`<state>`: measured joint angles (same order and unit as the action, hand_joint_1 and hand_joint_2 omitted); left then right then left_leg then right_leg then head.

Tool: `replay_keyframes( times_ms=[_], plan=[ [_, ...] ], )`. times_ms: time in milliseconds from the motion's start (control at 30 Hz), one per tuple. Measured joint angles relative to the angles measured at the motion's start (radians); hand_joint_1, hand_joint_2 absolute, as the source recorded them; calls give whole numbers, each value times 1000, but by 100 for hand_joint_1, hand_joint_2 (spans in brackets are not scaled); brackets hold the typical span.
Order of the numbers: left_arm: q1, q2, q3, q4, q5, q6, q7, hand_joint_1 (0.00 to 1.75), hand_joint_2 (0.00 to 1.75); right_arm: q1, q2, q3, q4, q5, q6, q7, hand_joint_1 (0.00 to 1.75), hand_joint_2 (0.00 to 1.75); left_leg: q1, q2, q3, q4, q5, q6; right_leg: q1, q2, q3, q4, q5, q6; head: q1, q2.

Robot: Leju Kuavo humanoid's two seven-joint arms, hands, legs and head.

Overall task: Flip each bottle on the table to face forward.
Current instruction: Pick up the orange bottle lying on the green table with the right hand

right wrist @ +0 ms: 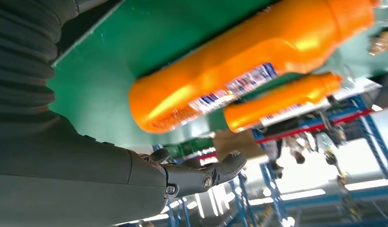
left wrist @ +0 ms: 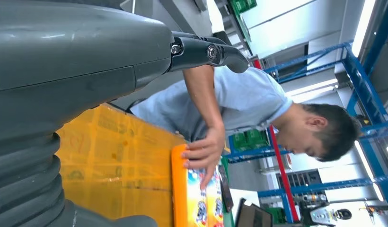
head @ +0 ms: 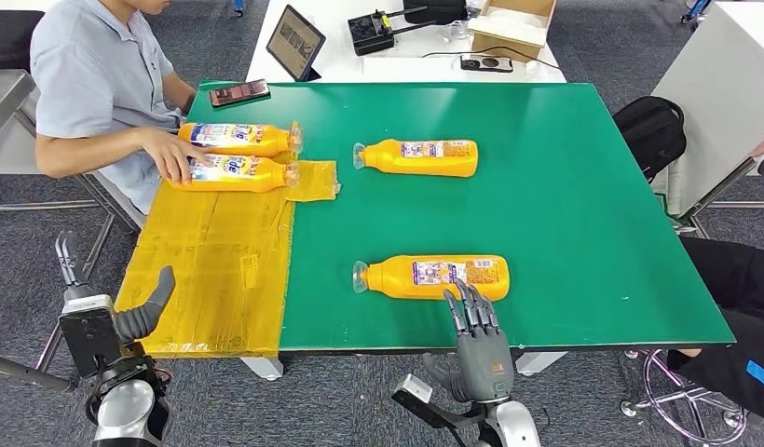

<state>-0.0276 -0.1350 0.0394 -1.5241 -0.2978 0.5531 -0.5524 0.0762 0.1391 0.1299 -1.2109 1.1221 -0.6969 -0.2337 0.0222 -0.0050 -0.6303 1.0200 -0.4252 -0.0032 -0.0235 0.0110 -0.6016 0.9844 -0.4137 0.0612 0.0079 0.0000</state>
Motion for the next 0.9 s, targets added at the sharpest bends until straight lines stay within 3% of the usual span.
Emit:
replay_keyframes(
  times_ms=[433, 700, 900],
  plan=[
    [-20, -18, -70, -4, -10, -20, 18, 0, 175, -247, -39, 48, 192, -3, 8, 55, 0, 175, 0, 0, 1, 0, 1, 0, 0, 0, 0, 0, 1, 0, 0, 0],
    [-26, -21, -85, 0, -16, -20, 18, 0, 175, -313, -46, 52, 258, 3, 12, 80, 0, 175, 0, 0, 0, 0, 1, 0, 0, 0, 0, 0, 1, 0, 0, 0],
    [-22, -21, -88, 0, -35, -48, 49, 0, 175, -358, -48, 53, 340, 11, 138, 165, 0, 175, 0, 0, 0, 0, 1, 0, 0, 0, 1, 0, 1, 0, 0, 0]
  ],
)
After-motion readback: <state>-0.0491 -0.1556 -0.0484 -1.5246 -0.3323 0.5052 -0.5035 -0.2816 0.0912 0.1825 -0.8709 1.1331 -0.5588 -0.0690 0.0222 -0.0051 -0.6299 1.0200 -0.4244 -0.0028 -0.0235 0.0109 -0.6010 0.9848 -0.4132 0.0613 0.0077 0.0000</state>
